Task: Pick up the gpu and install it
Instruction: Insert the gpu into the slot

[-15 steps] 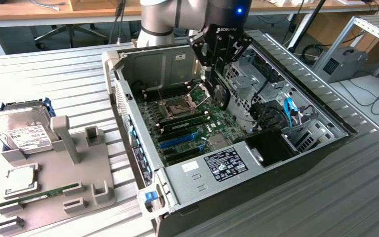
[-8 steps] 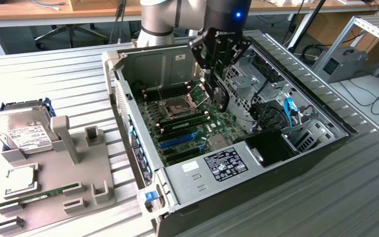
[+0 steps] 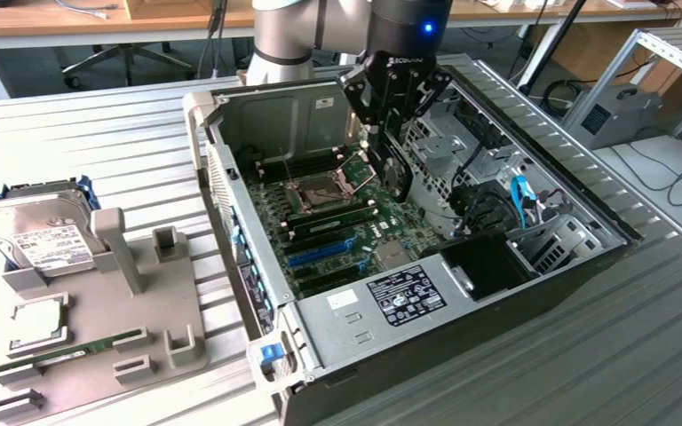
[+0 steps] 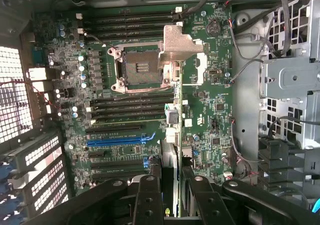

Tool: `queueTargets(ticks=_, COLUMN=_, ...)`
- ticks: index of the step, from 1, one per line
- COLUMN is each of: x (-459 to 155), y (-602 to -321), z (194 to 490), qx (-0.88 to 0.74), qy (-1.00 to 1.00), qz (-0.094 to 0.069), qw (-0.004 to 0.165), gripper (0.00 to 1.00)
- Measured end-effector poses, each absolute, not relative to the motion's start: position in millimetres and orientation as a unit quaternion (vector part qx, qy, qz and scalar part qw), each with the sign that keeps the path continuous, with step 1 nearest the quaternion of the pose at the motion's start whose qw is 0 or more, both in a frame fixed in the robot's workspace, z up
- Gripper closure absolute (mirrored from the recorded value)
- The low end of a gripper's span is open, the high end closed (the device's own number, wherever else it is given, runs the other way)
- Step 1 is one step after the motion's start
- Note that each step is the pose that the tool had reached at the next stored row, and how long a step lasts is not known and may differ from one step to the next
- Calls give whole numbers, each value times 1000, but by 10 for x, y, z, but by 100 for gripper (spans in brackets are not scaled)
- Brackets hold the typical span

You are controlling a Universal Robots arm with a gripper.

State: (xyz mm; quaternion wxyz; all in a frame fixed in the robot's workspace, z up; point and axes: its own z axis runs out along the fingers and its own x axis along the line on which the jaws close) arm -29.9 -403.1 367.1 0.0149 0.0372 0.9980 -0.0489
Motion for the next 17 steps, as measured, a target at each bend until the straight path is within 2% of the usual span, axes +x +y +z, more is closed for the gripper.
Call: queueTargets(ticks=17, x=-299, y=-4031, z=3671, qx=-27, qy=998, qz=-48, qw=18, gripper=74)
